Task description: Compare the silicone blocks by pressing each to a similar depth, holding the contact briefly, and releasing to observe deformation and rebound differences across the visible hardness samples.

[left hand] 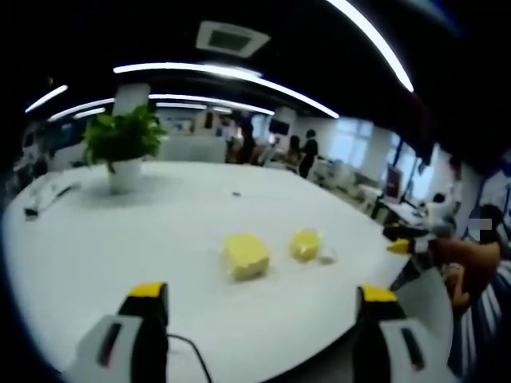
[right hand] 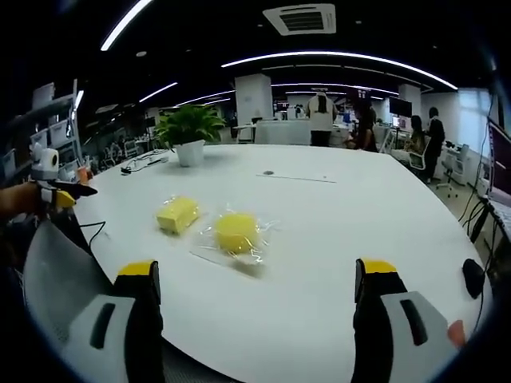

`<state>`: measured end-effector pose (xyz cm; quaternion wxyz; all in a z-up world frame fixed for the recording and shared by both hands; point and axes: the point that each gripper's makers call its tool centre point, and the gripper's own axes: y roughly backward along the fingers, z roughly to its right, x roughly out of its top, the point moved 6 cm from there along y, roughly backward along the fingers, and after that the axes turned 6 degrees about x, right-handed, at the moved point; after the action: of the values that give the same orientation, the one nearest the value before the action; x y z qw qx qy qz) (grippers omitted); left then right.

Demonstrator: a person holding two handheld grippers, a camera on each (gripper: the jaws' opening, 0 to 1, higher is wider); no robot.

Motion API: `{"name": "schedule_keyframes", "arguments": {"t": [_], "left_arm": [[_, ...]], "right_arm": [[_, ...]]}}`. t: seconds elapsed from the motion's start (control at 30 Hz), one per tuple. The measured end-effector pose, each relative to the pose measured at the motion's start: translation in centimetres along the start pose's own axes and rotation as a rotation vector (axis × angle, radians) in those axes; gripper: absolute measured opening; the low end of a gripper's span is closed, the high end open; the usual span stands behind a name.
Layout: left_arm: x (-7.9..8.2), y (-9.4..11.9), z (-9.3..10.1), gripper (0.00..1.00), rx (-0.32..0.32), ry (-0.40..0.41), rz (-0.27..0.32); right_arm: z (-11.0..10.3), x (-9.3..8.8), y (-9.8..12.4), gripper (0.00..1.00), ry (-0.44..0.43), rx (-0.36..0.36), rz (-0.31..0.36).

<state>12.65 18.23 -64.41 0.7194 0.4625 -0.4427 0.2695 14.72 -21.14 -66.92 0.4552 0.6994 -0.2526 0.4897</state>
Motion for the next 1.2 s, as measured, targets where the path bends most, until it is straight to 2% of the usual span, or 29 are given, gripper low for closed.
{"name": "schedule_keyframes", "arguments": {"t": [0.33,0.63,0.77,1.03,1.1,1.13,1.2], "left_arm": [[-0.3,-0.1,-0.4,1.0,0.002,0.007,-0.026],[0.3,-0.7,-1.1,1.0,0.006,0.007,-0.031],[0.1,-1.1,-1.3,1.0,-0.001,0.015,-0.051],[-0.4,-1.4,-1.7,1.0,-0.019,0.018,-0.088],[-0.2,-1.5,-2.1,1.0,-0.02,0.054,-0.084],[0.1,-1.8,-2.3,1.0,-0.027,0.111,-0.068],[0.4,-2.2,-2.7,1.0,-0.043,0.173,-0.061]], "right_arm": [[0.2,-0.3,-0.5,0.95,0.0,0.004,-0.019],[0.3,0.2,-0.9,0.96,-0.014,0.012,0.014],[0.3,-0.1,-1.1,0.96,-0.007,0.006,-0.012],[0.5,-0.5,-1.1,0.96,-0.03,-0.008,-0.022],[0.5,-0.7,-1.1,0.96,-0.03,-0.013,-0.031],[0.5,-0.8,-1.2,0.96,-0.031,-0.015,-0.034],[0.4,-1.0,-1.2,0.96,-0.038,-0.024,-0.039]]}}
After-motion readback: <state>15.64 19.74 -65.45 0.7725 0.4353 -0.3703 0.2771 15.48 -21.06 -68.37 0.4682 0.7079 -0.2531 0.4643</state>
